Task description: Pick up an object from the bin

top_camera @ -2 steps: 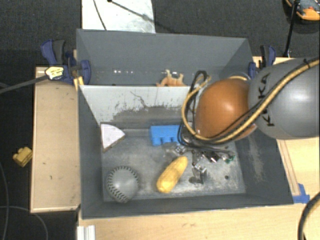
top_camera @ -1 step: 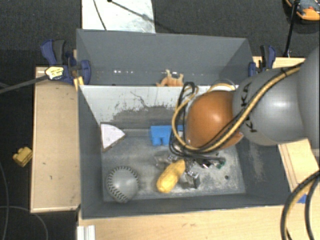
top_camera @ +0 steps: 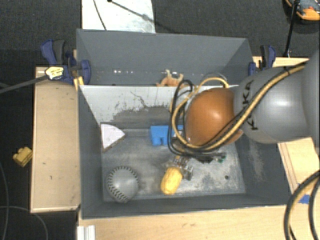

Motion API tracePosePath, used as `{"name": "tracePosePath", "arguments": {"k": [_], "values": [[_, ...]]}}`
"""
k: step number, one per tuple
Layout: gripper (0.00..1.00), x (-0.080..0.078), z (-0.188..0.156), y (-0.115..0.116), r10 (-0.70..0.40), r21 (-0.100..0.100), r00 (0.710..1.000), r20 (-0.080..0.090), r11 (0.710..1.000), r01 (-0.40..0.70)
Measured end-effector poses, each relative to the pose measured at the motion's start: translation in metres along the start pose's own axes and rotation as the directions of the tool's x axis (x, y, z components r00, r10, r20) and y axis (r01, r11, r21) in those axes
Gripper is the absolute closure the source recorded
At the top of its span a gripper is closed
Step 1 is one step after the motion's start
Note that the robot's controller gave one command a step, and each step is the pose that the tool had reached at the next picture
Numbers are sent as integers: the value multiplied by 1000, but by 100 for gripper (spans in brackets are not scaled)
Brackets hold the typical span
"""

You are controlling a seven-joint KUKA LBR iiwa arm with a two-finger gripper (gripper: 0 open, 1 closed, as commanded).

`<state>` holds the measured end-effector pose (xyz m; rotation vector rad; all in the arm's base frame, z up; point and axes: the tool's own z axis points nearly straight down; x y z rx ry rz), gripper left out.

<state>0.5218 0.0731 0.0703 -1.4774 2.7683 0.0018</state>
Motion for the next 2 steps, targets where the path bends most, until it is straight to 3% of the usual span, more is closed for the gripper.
{"name": "tracePosePath", "arguments": {"k": [2], "values": [[100,1,-4,1,1,-4,1000,-3,1000,-1]]}}
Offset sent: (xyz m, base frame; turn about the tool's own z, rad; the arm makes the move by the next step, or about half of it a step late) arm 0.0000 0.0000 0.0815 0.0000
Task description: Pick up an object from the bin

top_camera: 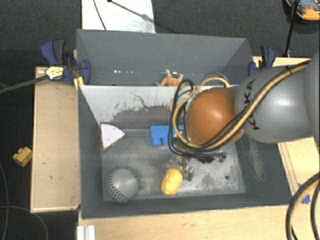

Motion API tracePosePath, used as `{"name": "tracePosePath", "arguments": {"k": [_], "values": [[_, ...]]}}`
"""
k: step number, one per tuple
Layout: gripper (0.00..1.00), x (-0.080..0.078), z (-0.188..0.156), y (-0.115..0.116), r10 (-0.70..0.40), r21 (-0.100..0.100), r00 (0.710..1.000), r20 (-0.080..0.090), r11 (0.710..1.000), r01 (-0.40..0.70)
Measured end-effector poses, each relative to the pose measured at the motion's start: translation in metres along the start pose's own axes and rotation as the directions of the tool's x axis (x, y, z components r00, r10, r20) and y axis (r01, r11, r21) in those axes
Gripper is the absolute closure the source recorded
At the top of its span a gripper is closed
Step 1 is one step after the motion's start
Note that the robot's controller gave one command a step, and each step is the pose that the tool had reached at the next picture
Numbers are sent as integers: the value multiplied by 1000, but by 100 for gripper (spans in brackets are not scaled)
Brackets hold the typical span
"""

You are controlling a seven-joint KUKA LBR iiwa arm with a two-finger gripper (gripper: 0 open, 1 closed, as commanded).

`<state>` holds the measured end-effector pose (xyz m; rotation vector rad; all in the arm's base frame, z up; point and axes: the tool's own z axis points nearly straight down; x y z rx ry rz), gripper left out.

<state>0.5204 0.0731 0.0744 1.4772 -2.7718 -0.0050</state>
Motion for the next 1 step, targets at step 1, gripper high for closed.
{"name": "tracePosePath", "arguments": {"k": [1], "values": [[100,1,-21,1,0,-4,1000,-4,1000,0]]}}
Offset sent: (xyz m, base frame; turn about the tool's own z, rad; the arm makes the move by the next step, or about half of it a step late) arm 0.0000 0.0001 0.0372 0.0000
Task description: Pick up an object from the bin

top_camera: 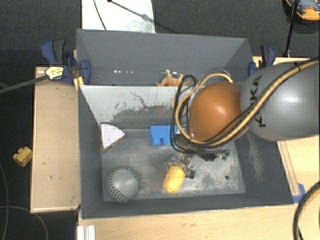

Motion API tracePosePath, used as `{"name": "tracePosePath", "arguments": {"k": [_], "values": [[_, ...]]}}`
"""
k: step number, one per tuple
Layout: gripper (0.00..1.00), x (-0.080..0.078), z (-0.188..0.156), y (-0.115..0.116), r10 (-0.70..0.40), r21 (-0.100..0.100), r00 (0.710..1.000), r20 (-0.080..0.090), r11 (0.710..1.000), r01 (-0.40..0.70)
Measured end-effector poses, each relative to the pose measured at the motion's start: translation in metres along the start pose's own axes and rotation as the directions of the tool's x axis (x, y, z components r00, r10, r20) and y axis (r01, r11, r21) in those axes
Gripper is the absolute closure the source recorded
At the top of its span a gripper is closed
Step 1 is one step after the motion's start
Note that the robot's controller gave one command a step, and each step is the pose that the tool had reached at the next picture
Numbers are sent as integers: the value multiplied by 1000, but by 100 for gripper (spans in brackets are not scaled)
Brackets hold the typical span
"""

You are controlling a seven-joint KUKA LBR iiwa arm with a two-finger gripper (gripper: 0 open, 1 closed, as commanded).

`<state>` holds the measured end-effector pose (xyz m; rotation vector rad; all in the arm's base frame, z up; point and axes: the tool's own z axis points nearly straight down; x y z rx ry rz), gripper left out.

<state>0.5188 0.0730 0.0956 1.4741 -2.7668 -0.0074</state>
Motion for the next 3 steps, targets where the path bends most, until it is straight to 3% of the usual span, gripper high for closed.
{"name": "tracePosePath", "arguments": {"k": [2,3], "values": [[100,-2,-26,-3,2,10,1000,8,1000,-2],[100,-1,-36,-1,2,5,1000,3,1000,-2]]}}
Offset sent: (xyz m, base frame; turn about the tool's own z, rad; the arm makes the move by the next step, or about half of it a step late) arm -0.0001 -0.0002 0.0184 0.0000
